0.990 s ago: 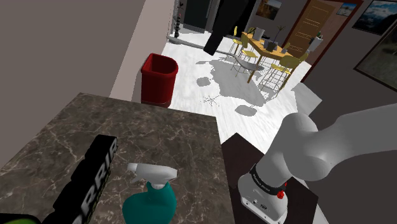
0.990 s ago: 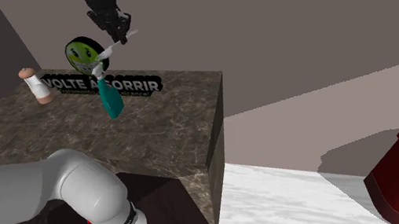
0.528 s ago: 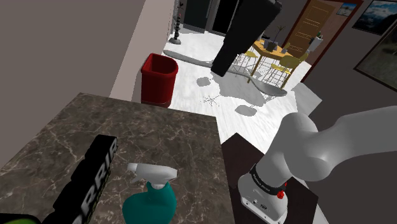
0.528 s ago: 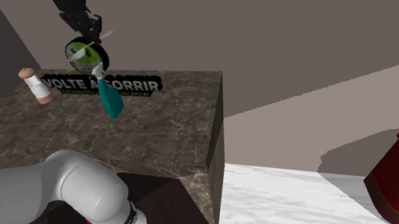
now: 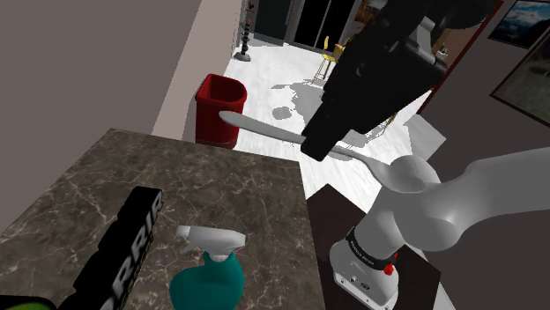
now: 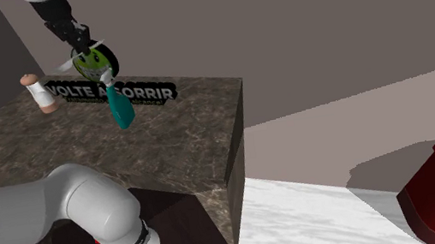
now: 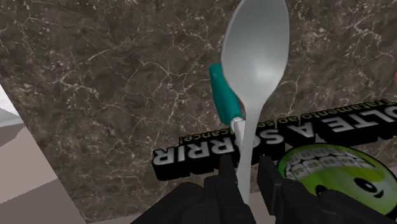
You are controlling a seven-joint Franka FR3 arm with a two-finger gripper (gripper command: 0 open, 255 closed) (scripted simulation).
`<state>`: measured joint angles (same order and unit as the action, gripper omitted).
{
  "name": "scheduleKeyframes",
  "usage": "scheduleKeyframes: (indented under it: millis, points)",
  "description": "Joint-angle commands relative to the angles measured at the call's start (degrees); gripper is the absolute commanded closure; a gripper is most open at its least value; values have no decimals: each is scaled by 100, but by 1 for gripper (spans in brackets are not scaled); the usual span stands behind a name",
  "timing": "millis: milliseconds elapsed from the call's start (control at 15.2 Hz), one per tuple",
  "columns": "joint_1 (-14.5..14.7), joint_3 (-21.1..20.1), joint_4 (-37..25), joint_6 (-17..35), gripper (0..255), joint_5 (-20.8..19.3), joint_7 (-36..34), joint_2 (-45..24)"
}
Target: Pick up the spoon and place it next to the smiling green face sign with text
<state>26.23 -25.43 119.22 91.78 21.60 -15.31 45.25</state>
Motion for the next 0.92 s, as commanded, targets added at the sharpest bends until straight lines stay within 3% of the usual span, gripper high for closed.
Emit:
scheduleKeyframes:
  millis: [0,858]
  points:
    - [23,-28,187,120,255,36,13,70]
    - [174,-229,1392,953,255,291,154,444]
